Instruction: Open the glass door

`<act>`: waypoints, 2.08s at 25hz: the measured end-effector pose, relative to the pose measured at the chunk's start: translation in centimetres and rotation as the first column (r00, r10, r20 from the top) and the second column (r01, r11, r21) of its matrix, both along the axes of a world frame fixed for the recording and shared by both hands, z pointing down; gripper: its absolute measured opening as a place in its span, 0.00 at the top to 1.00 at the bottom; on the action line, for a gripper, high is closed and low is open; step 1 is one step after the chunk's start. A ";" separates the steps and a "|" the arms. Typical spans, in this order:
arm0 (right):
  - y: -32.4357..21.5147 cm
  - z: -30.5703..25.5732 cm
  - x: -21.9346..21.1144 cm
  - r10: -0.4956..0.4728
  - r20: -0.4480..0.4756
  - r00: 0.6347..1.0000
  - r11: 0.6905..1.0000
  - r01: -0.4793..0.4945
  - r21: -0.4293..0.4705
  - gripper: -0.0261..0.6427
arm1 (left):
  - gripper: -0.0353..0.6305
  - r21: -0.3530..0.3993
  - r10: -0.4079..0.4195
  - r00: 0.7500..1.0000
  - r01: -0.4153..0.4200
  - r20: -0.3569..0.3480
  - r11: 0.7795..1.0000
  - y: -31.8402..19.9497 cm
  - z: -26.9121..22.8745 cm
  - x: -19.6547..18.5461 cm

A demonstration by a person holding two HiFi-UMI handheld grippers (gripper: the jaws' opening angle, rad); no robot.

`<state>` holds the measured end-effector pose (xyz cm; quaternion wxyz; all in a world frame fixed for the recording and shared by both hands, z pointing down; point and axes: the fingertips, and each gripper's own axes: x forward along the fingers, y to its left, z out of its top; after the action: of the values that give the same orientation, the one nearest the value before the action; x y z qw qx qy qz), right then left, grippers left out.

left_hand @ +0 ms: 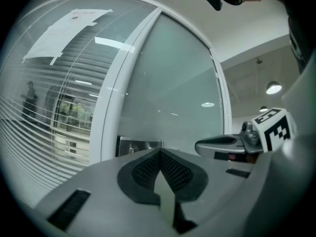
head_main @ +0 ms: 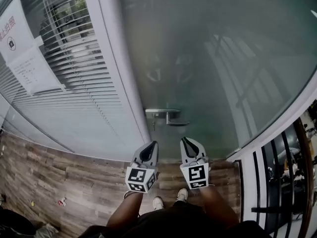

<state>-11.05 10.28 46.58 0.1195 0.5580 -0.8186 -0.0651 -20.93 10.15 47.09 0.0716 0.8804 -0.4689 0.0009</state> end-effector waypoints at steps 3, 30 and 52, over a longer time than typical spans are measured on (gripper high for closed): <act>-1.7 0.5 0.4 -0.047 -0.129 0.991 0.999 0.044 -0.026 0.94 | 0.95 -0.001 -0.028 1.000 0.028 0.005 1.000 -1.0 0.1 0.1; -11.5 11.8 -3.7 -0.568 -0.753 0.332 0.823 0.216 -0.526 0.74 | 0.95 -0.062 -0.141 0.989 0.143 0.042 0.988 -2.7 3.2 -2.9; -13.3 9.7 -5.1 -0.416 -0.621 0.664 0.909 0.313 -0.274 0.94 | 0.95 -0.084 -0.106 0.989 0.115 0.101 0.990 -2.5 5.4 -1.5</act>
<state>-16.17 -3.00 56.30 0.4283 0.3115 -0.8181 -0.2238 -22.42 7.67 52.50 0.0882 0.8478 -0.5194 0.0606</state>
